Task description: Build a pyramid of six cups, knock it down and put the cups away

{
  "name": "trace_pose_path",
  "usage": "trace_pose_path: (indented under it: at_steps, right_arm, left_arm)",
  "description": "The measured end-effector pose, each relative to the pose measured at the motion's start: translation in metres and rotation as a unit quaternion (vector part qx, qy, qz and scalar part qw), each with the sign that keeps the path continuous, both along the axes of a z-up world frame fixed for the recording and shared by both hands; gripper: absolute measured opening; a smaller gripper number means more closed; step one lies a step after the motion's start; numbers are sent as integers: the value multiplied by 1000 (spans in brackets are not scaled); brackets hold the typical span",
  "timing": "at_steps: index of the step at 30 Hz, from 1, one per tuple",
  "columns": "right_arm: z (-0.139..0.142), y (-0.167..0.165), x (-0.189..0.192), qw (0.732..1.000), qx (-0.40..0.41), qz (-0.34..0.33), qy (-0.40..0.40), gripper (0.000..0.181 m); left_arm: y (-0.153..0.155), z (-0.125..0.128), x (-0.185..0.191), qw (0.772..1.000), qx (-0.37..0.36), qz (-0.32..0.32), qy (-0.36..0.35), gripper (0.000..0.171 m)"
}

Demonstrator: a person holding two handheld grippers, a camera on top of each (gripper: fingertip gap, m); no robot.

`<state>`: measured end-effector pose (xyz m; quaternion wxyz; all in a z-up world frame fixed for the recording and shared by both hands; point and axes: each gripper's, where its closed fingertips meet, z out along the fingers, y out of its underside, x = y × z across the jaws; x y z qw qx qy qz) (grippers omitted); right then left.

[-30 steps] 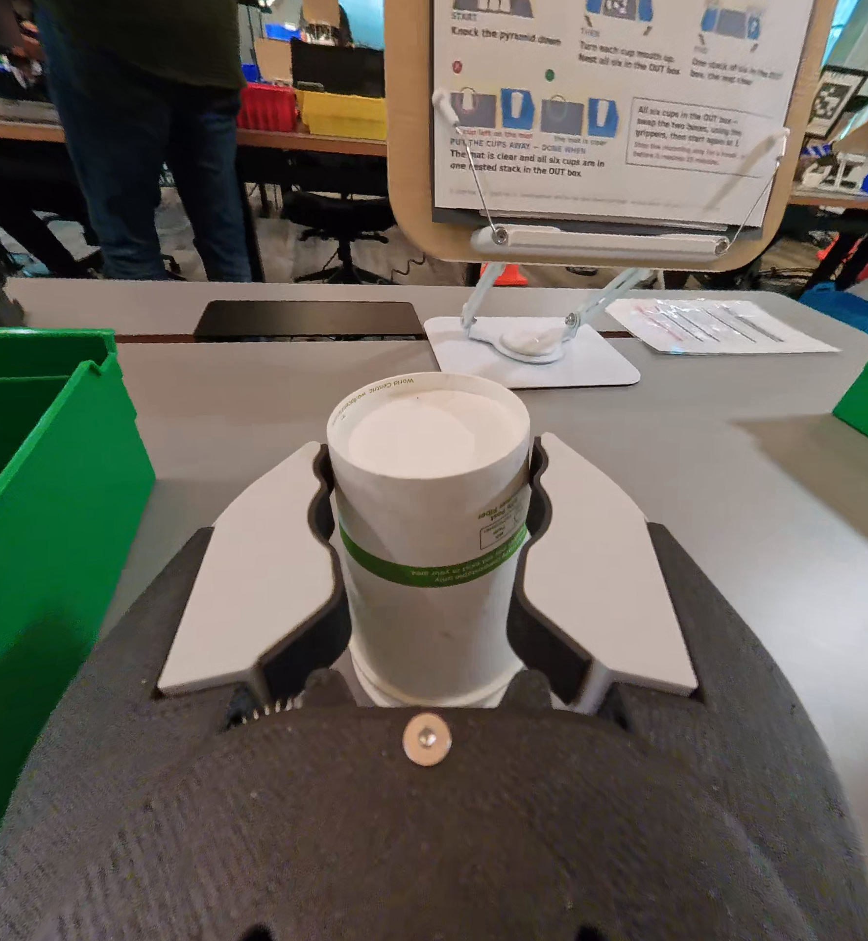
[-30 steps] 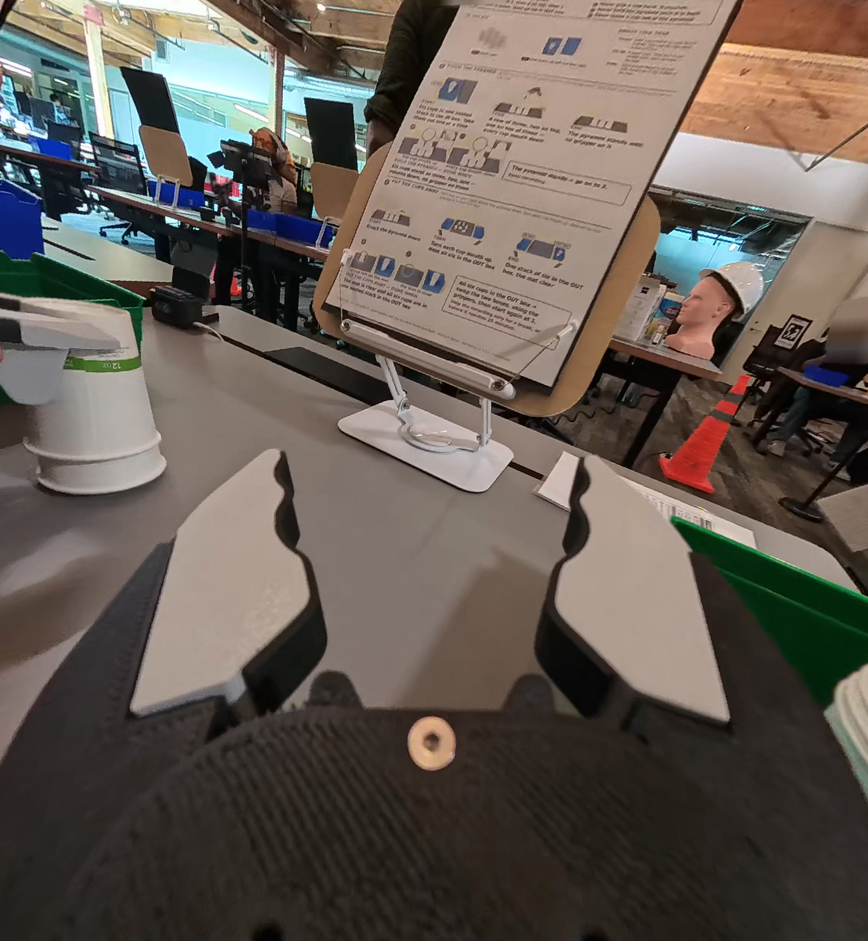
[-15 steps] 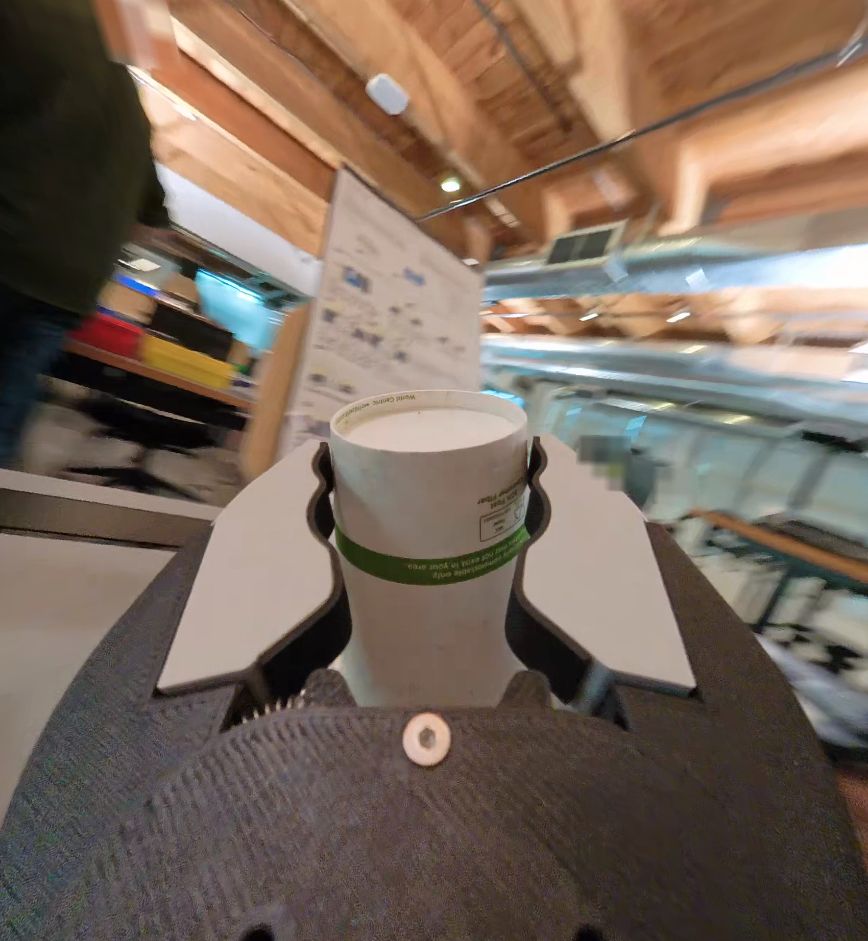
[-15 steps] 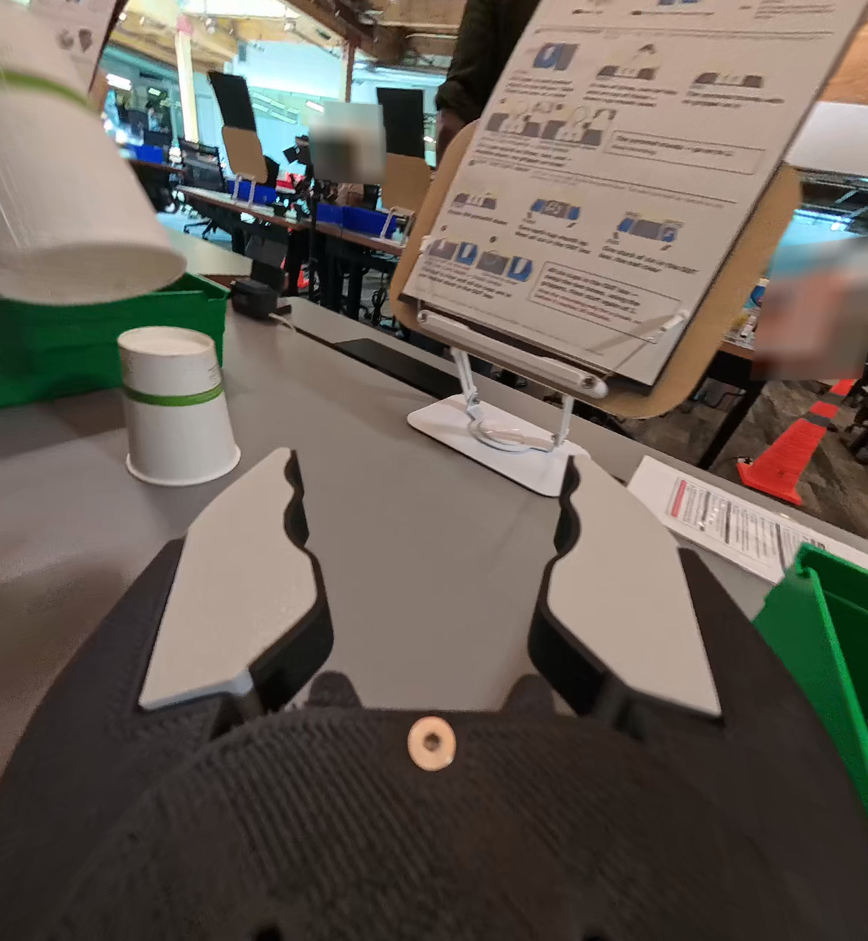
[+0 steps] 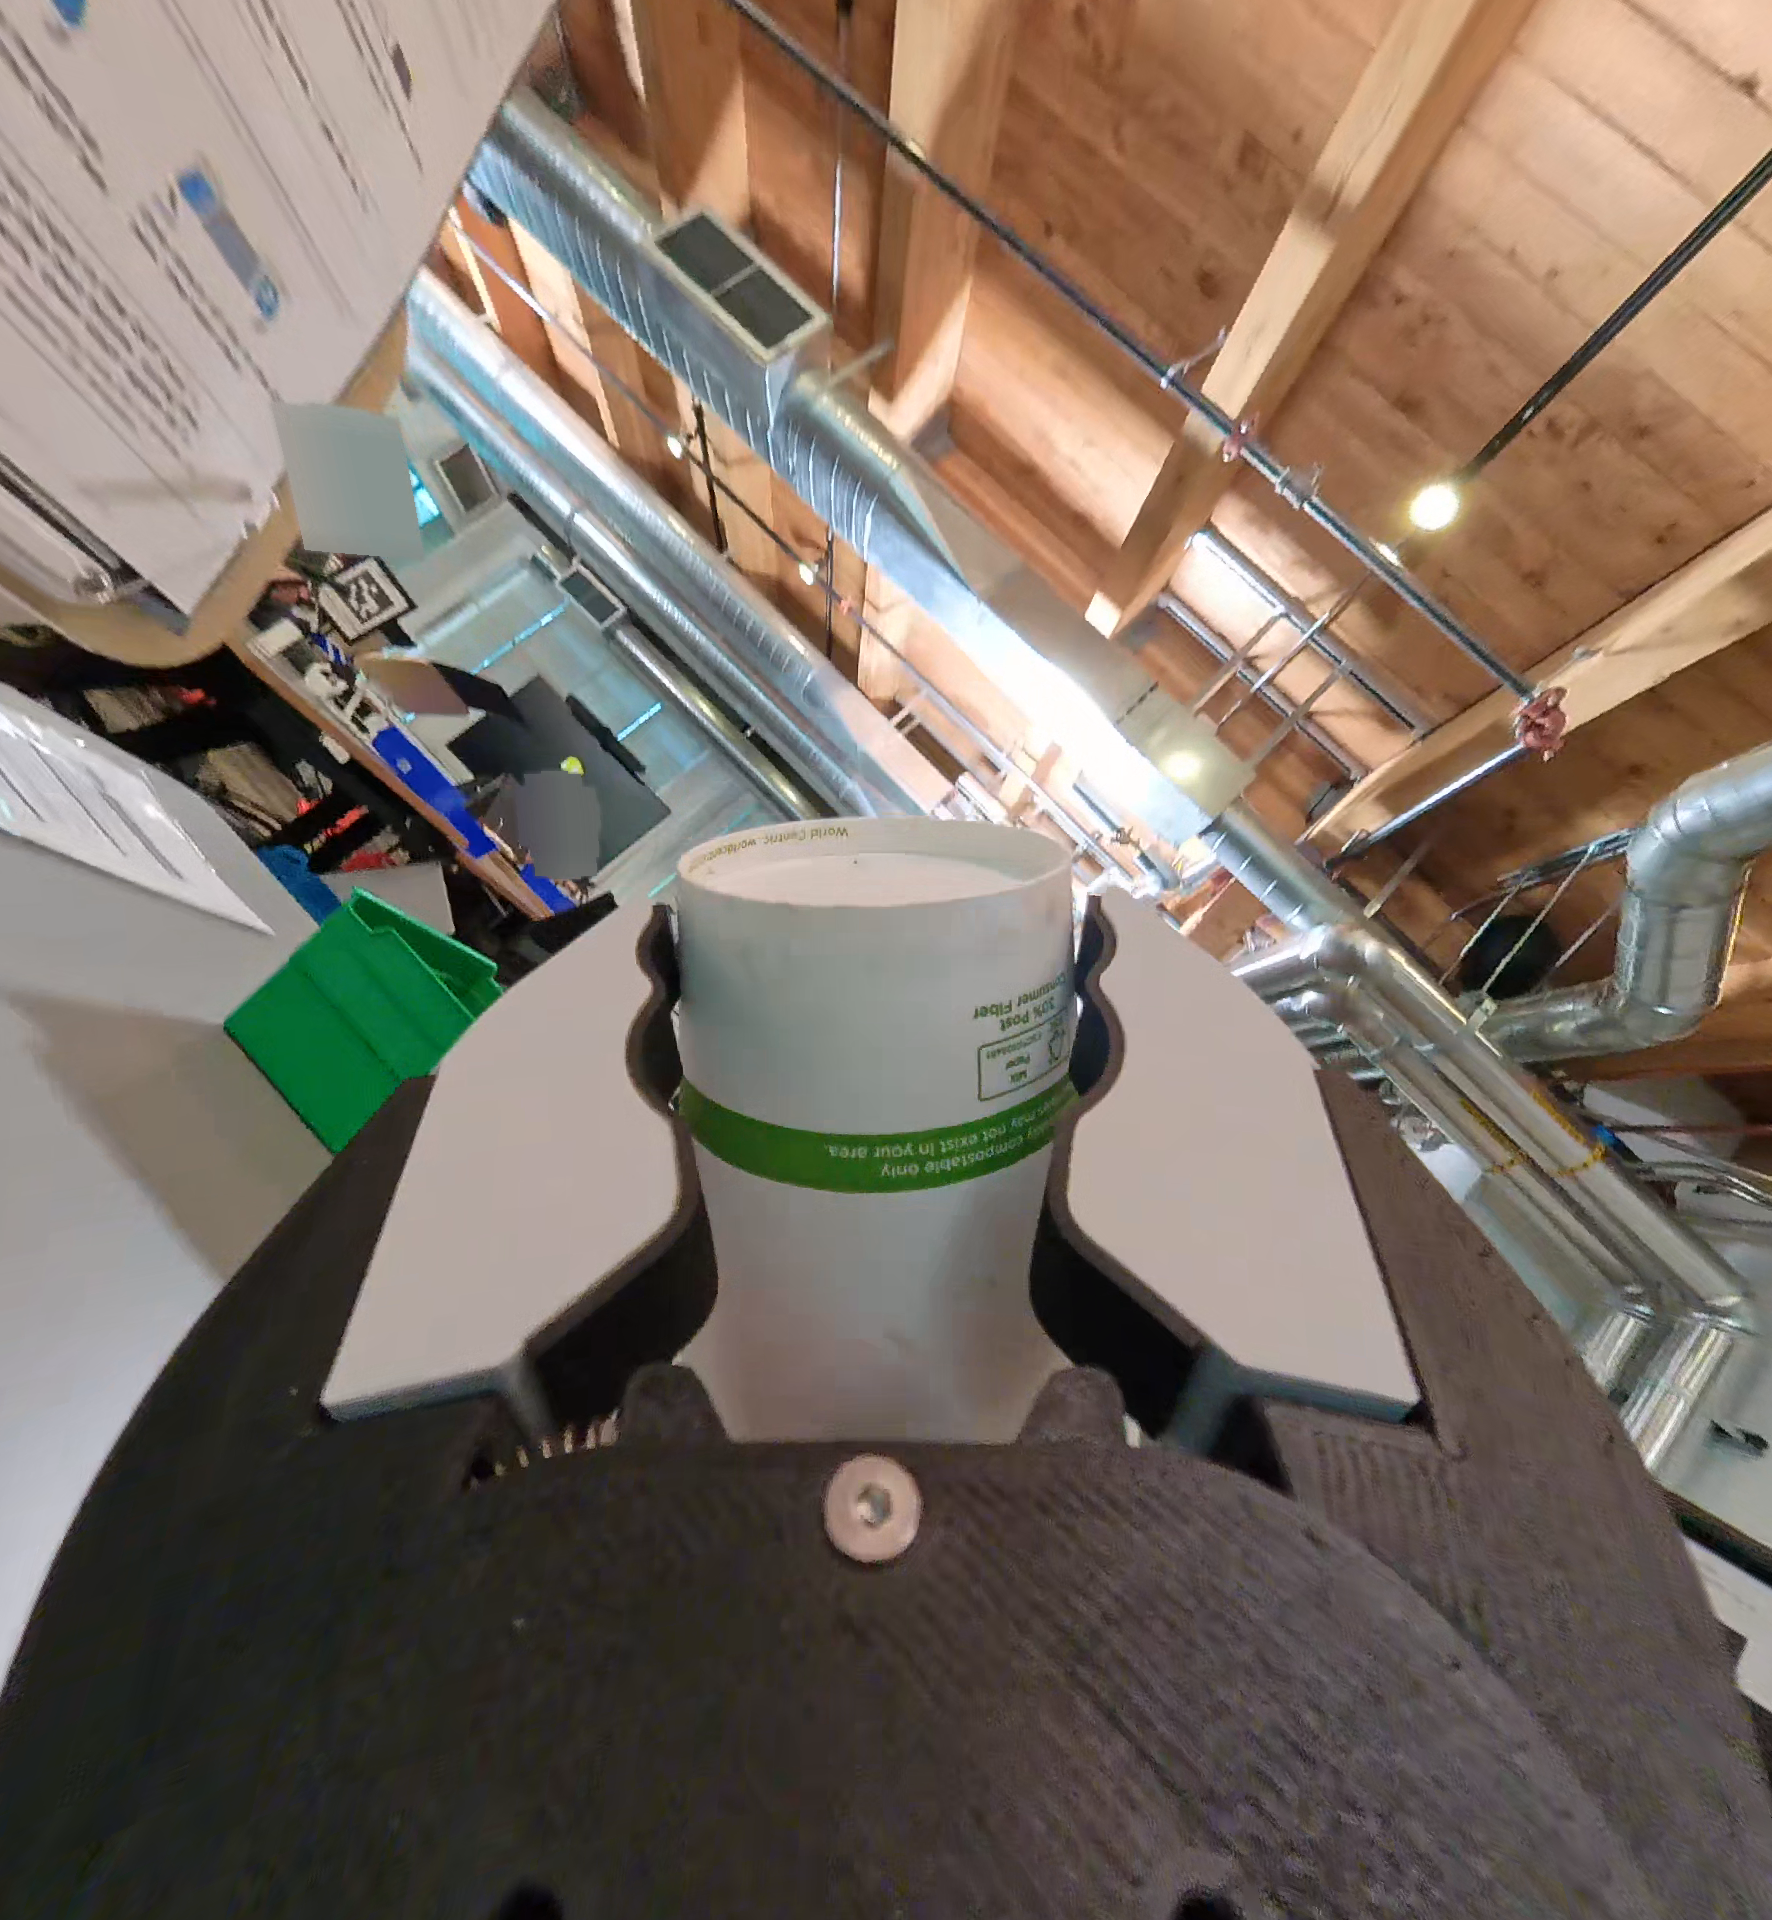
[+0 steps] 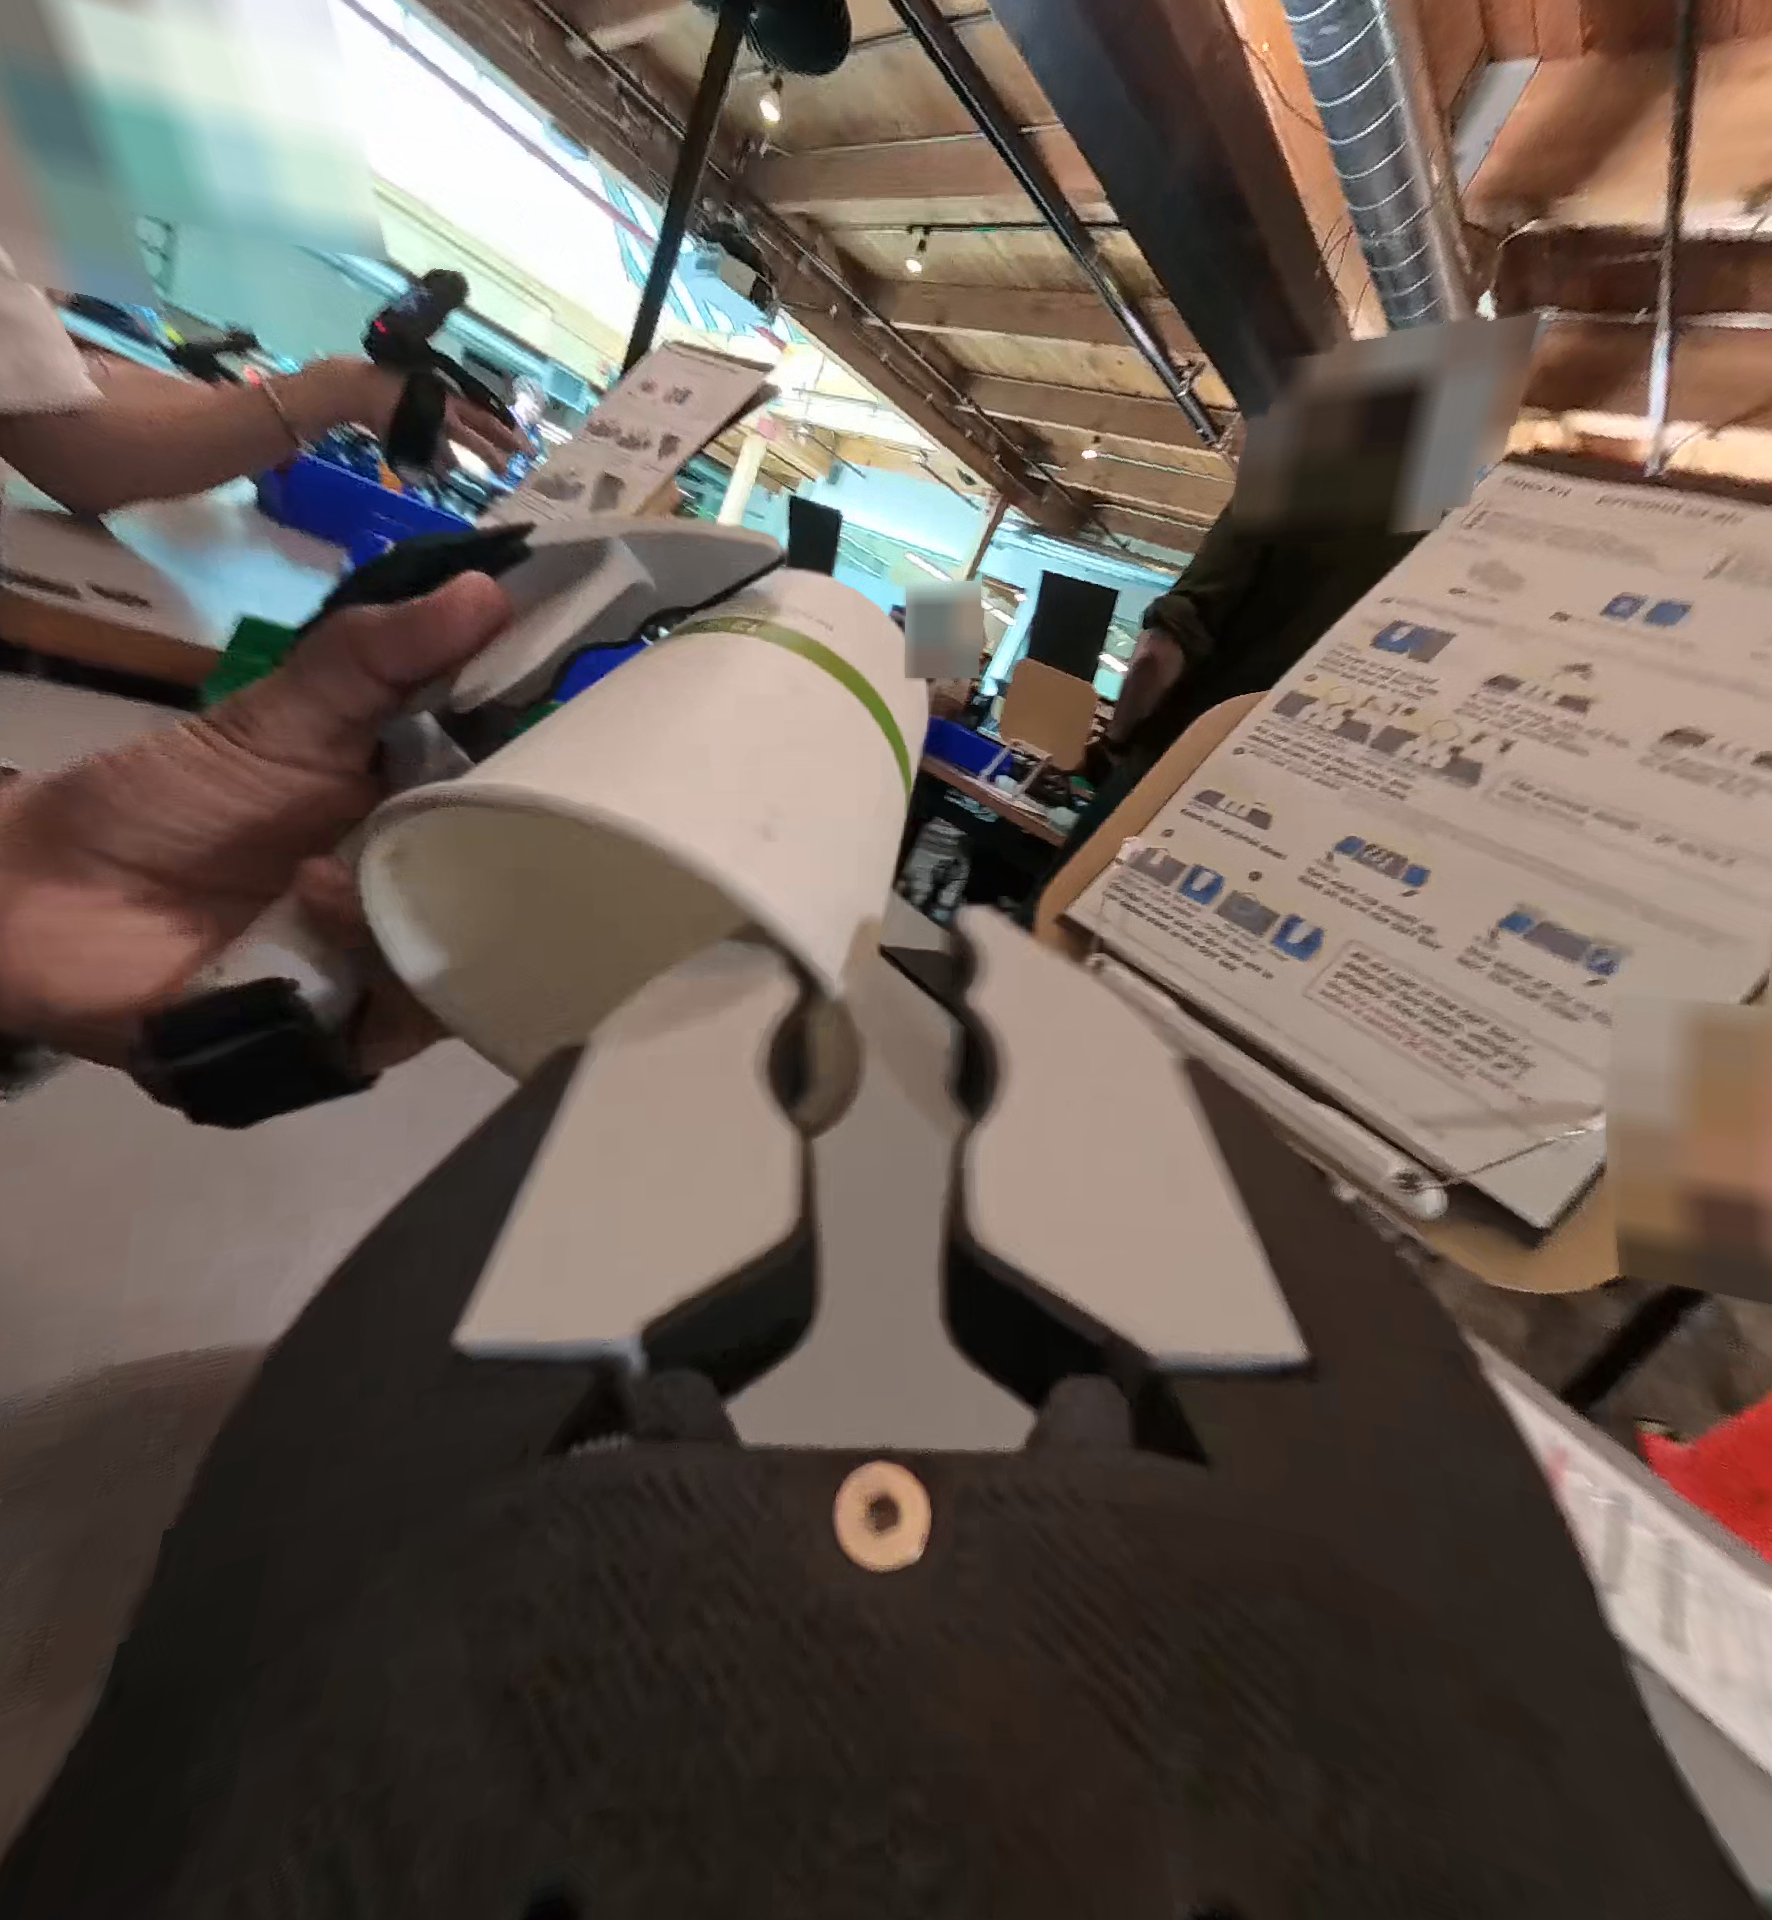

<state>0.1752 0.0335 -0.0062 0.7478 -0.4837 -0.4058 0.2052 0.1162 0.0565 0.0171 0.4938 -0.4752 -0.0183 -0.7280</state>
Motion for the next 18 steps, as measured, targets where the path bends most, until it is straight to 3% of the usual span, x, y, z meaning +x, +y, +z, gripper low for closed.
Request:
trace_pose_path:
  at_steps: [1, 6, 8, 12, 14, 15, 18]
  right_arm:
    - [2, 0, 3, 1000, 19, -11, -6, 5]
    - [1, 10, 15, 998, 17, -43, -46, 4]
    - [3, 21, 27, 996, 0, -75, -39, 1]
    - [-8, 48, 56, 986, -99, -124, -43, 1]
    - [-22, 59, 69, 973, -178, -137, -59, 1]
    - [-31, 63, 73, 963, -222, -139, -70, 1]
    - [-53, 63, 82, 930, -331, -126, -101, 1]
  left_arm:
    - [-1, -2, 4, 1000, -1, -6, 5, 75]
    - [3, -19, 8, 998, 1, -4, 56, 76]
    - [8, -28, 3, 996, 14, 22, 88, 67]
    - [12, -33, -8, 981, 65, 76, 166, 64]
    - [13, -39, -5, 954, 108, 111, 256, 66]
    - [14, -46, -2, 930, 134, 134, 316, 71]
    - [18, -76, 10, 819, 212, 198, 495, 87]
